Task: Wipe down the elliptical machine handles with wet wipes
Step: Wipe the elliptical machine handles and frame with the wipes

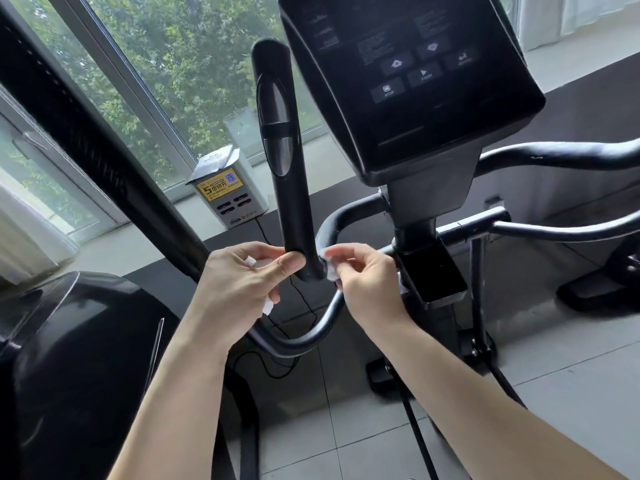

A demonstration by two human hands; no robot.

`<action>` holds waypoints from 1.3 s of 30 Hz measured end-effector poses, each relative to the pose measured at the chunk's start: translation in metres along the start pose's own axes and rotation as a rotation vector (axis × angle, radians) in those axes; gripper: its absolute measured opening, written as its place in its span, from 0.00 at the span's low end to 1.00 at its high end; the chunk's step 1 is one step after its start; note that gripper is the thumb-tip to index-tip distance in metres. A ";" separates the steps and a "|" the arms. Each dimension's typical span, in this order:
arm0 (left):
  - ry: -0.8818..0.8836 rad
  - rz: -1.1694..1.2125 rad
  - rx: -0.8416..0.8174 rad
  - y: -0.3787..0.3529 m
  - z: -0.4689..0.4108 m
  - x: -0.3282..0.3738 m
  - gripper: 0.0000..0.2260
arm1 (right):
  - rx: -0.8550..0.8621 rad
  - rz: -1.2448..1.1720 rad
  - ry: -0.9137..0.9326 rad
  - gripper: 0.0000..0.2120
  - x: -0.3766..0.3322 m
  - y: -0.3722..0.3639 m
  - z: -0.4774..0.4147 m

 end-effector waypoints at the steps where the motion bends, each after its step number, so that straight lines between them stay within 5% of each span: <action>1: 0.000 0.001 0.002 0.000 0.000 0.000 0.09 | -0.060 -0.042 -0.020 0.13 0.001 0.002 0.005; 5: 0.009 0.008 0.007 0.000 0.000 -0.002 0.10 | -0.308 -0.271 -0.098 0.14 -0.011 0.007 0.006; 11: 0.008 0.004 -0.006 0.001 0.002 -0.001 0.11 | 0.003 -0.027 -0.040 0.13 -0.015 0.002 -0.028; 15: -0.012 0.011 -0.007 0.001 0.001 -0.001 0.10 | -0.107 -0.052 0.006 0.18 -0.014 -0.004 0.001; 19: -0.012 0.023 0.000 0.001 0.000 -0.003 0.10 | -0.315 -0.353 -0.057 0.16 -0.021 0.001 0.017; 24: -0.023 0.028 -0.009 0.000 0.000 -0.002 0.09 | -0.148 -0.233 0.253 0.11 -0.037 -0.007 0.029; 29: -0.033 0.044 -0.022 0.001 -0.001 -0.004 0.09 | 0.060 0.043 0.110 0.13 0.005 0.001 0.009; 33: -0.031 0.070 -0.032 0.001 -0.001 -0.007 0.10 | 0.211 0.024 0.114 0.12 -0.009 0.013 0.011; 39: -0.072 0.086 -0.046 0.002 0.000 -0.006 0.10 | 0.110 -0.134 0.354 0.06 -0.036 -0.022 0.063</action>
Point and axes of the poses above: each hand's wrist, its own z-axis away from the middle knuckle, its own y-axis out of the back of the hand, x = y × z, the point moved 5 cm from there along -z, towards the middle knuckle, and after that the axes turned 13 degrees about -y, right-handed, at the moved point
